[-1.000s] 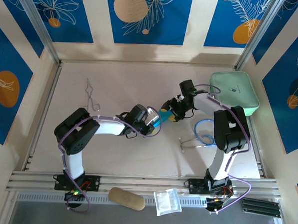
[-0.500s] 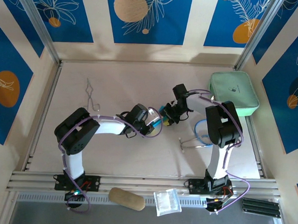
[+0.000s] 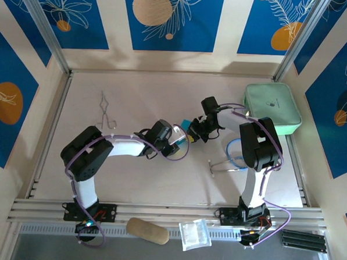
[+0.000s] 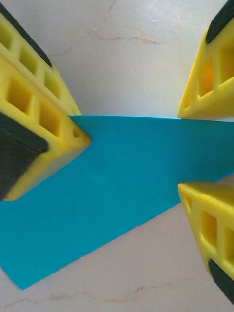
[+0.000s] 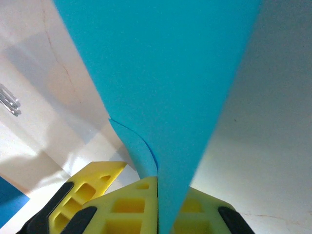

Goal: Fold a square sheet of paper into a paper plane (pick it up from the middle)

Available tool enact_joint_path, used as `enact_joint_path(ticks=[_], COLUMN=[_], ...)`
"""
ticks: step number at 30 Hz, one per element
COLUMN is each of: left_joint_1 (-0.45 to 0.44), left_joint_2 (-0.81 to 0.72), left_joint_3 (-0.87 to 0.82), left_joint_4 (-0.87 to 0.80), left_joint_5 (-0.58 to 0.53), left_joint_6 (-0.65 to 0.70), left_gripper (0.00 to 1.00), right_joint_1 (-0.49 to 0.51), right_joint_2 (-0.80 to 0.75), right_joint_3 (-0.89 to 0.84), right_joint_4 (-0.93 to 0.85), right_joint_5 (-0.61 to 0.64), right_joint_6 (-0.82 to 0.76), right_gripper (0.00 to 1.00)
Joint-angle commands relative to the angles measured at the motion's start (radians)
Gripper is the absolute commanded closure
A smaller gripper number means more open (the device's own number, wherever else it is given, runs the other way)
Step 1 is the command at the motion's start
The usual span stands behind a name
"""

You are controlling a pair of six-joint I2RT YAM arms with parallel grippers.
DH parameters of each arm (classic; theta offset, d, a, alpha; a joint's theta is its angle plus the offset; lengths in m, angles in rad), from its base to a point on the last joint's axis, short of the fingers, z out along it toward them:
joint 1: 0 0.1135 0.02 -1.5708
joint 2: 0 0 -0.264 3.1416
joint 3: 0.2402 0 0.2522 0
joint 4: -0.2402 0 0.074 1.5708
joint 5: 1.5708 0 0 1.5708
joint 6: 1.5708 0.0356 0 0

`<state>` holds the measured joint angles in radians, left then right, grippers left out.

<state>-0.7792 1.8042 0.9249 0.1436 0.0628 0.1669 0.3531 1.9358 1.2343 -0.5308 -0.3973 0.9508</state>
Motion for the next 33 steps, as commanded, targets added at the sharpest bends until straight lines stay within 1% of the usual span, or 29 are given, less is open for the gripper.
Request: enact_joint_path(ticks=[1,10,19,27,29,33], left_joint_1=[-0.016,-0.025,-0.026,-0.027,-0.026,-0.027], left_joint_2=[-0.039,0.014,0.038,0.049,0.052,0.052], left_joint_3=[0.023,0.058,0.057,0.050,0.050,0.047], left_joint_4=[-0.040,-0.079,-0.067,-0.059,-0.059,-0.061], left_joint_5=[-0.032,-0.052,-0.050,-0.050,-0.046,-0.031], left_joint_6=[0.029,0.040,0.034,0.025,0.023,0.020], left_gripper=[0.62,0.63,0.65,0.80,0.83,0.88], right_joint_1=[-0.003,-0.003,-0.003,-0.003,-0.004,-0.008], right_joint_2=[-0.024,-0.017,-0.014,-0.011,-0.011,-0.018], right_joint_3=[0.000,-0.002,-0.003,-0.005,-0.004,0.002], right_joint_4=[0.009,0.017,0.019,0.016,0.013,-0.008], right_joint_5=[-0.031,-0.041,-0.049,-0.051,-0.050,-0.034], right_joint_6=[0.020,0.024,0.030,0.028,0.026,0.012], right_gripper=[0.92,0.93,0.93,0.91,0.87,0.68])
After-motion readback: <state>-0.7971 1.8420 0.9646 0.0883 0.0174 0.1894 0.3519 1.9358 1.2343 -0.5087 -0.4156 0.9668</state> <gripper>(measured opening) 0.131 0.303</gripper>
